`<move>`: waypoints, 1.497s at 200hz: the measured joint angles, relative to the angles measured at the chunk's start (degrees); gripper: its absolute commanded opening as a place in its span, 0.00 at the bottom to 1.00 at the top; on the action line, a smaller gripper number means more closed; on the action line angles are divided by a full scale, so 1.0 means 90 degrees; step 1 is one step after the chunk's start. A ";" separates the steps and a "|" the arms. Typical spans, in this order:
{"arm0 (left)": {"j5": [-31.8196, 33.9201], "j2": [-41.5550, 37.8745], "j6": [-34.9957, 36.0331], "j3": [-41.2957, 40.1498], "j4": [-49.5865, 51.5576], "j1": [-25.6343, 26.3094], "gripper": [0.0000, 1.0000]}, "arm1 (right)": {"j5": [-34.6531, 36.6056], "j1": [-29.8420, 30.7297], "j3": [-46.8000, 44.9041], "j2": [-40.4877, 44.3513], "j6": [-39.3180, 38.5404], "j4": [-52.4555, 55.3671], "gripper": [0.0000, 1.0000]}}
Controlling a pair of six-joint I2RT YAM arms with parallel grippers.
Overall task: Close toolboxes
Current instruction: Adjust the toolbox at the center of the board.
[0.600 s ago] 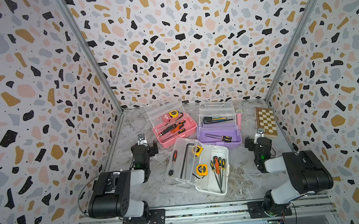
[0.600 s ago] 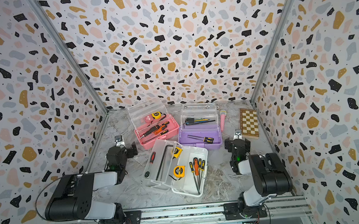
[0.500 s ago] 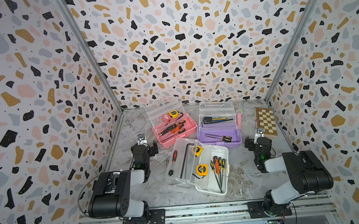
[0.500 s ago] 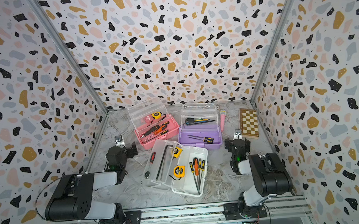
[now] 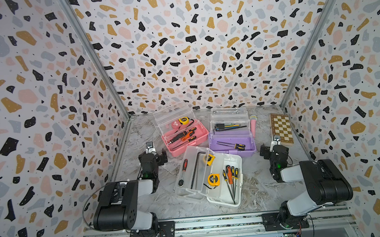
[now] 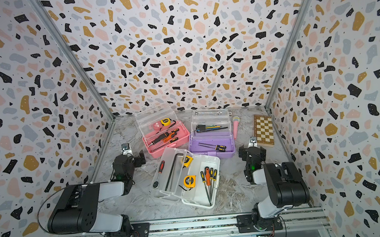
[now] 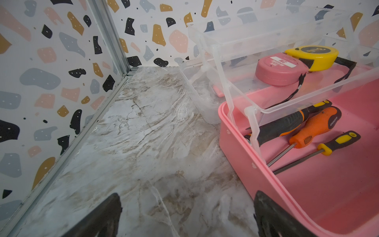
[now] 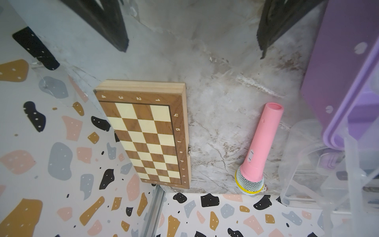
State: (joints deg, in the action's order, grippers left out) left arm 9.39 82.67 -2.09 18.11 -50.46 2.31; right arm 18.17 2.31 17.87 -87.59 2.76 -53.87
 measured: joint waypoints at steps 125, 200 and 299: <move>0.0231 -0.1853 -0.1129 0.1469 0.2633 0.0000 0.99 | 0.0942 0.0044 0.0716 0.1622 0.0580 0.1957 1.00; -0.2035 -0.1722 -0.3453 0.1683 0.3230 -0.0010 0.99 | -0.0998 -0.0005 0.1416 0.2987 0.3558 0.4728 0.80; -0.2144 -0.2271 -0.4252 0.1705 0.5729 0.0432 0.99 | -0.2467 0.1433 0.3055 0.2567 0.4102 0.9095 0.59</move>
State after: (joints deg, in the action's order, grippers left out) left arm -9.91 62.24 -40.36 33.45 1.10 6.20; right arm -4.03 15.20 45.36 -64.49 39.68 27.99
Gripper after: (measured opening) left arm 0.990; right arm 0.618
